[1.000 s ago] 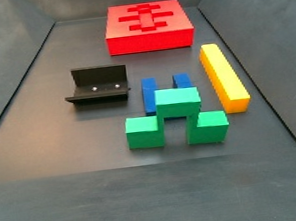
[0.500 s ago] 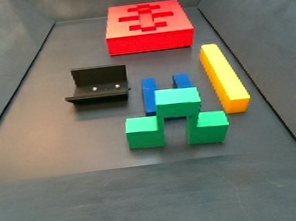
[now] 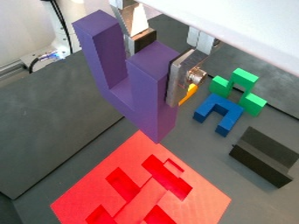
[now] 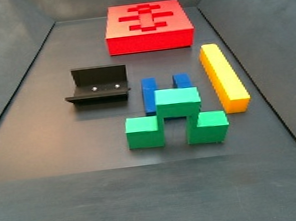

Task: Pick up the purple object. Move up. Place the purple object on the fixture. Regrasp the purple object. Move to above the board. Insert the purple object.
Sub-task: Insert the purple object.

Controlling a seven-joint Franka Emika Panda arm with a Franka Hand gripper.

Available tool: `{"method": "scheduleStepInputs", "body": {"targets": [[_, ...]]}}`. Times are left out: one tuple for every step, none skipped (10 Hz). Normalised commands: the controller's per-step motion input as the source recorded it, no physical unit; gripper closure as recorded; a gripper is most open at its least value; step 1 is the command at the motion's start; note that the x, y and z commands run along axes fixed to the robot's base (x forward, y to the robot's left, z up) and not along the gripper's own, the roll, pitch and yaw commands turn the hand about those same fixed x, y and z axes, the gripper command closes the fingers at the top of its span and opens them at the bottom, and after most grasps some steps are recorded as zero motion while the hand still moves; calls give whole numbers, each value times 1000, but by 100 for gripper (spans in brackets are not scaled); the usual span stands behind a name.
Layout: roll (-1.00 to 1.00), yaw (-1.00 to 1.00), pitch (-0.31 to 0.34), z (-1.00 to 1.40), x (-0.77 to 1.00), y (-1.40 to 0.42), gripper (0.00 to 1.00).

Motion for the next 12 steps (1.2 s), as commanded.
{"method": "scheduleStepInputs", "body": {"targets": [[-209,-74,-200,-217,217,134,100],[-379,-111,-271,-169,269,283,100],[-490,-120,-274,-17,274,326,100],[-500,-117,-291,0,211,263,100],[-500,-57,-257,0,183,217,100],[-500,0,-189,23,157,197,100],[-304,0,-131,-431,106,-134,100],[-50,129,-46,-597,254,-514,100],[-13,229,-33,-586,280,-623,100],[0,260,-16,-597,231,-683,100],[93,214,0,-606,231,-720,100],[111,220,0,-583,211,-700,100]]}}
